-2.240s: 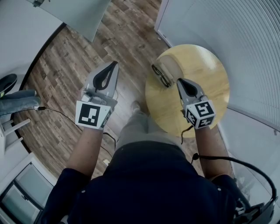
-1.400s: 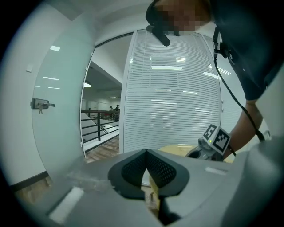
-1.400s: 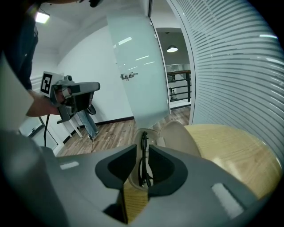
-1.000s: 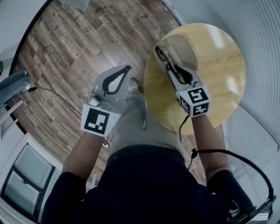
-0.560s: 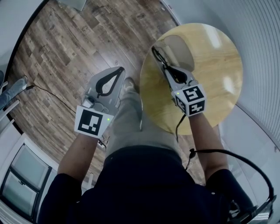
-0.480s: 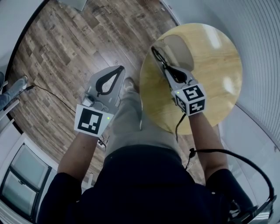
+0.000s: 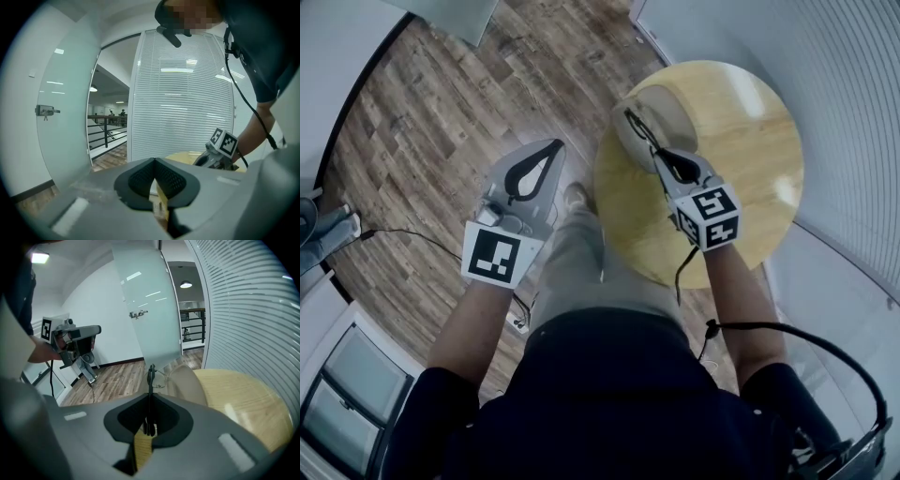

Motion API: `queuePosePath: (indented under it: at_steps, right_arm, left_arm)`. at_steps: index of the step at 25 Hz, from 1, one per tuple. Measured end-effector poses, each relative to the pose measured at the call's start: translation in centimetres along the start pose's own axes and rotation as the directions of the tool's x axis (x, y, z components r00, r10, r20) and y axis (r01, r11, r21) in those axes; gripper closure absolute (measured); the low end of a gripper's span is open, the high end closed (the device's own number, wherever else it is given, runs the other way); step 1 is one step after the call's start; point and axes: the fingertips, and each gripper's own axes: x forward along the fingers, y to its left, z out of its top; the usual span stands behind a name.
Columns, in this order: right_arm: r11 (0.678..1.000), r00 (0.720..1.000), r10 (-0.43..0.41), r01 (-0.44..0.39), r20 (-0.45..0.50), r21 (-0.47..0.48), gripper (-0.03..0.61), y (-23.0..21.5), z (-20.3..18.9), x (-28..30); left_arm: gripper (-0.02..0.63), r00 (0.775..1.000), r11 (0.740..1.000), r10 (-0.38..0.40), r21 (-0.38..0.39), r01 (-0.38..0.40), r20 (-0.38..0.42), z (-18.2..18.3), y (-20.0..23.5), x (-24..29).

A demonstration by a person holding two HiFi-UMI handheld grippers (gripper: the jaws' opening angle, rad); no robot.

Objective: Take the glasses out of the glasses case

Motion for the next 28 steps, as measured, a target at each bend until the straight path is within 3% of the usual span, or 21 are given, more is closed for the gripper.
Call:
queuePosePath:
  at_steps: [5, 14, 18, 28]
  right_arm:
    - [1.000, 0.999, -0.018, 0.019, 0.029, -0.019, 0.545, 0.2, 1.5, -2.5]
    - [0.997, 0.994, -0.053, 0.058, 0.098, -0.045, 0.545, 1.4, 3.6, -6.7]
    - [0.996, 0.991, -0.070, 0.077, 0.116, -0.052, 0.545, 2.2, 6.5, -9.2]
    - [0.985, 0.965, -0.137, 0.157, 0.225, -0.073, 0.545, 2.6, 9.5, -14.4]
  left_arm:
    - [0.609, 0.999, 0.996, 0.011, 0.090, -0.014, 0.031, 2.9, -0.5, -0.7]
    - [0.609, 0.994, 0.994, 0.032, 0.102, -0.042, 0.103, 6.9, -1.0, -2.6]
    - [0.609, 0.992, 0.993, 0.044, 0.100, -0.057, 0.120, 9.1, 0.0, -3.9]
    - [0.609, 0.977, 0.989, 0.033, 0.135, -0.062, 0.210, 13.0, -1.0, -5.5]
